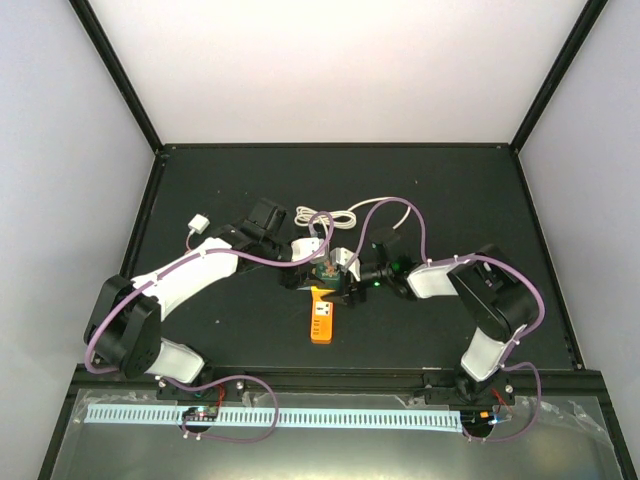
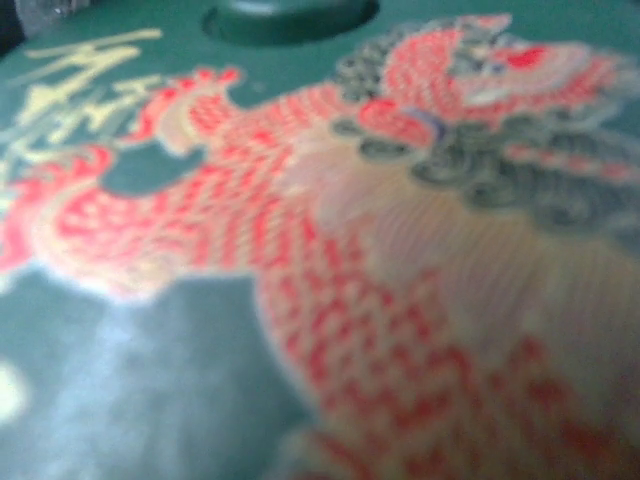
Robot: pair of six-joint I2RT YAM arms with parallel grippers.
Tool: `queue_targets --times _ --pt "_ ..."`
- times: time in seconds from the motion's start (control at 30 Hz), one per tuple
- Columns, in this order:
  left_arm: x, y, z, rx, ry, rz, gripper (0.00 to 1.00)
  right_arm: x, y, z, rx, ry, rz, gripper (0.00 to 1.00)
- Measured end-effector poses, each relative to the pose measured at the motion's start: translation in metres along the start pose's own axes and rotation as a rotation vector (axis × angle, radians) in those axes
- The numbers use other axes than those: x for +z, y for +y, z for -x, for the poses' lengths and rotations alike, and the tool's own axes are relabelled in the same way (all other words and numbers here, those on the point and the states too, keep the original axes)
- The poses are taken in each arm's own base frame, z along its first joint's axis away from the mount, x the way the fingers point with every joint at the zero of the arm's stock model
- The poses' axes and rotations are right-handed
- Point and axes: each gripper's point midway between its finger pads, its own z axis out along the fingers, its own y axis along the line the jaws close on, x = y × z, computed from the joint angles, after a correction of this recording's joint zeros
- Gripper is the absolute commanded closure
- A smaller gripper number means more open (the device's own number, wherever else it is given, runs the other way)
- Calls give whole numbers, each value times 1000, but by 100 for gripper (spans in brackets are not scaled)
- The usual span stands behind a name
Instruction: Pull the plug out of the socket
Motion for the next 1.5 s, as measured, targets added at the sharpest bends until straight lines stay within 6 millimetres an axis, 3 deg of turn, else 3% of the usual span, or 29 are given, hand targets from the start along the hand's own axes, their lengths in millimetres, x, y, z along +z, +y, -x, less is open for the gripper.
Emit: queue_targets --times 0.37,1.07,1.5 --pt "0 0 0 1 3 0 64 -7 6 19 -48 -54 6 17" --pt "0 -1 0 1 6 -1 65 -3 1 6 -78 -140 -23 24" --pt "-1 -1 0 -1 8 4 72 -1 1 5 -67 -158 -18 46"
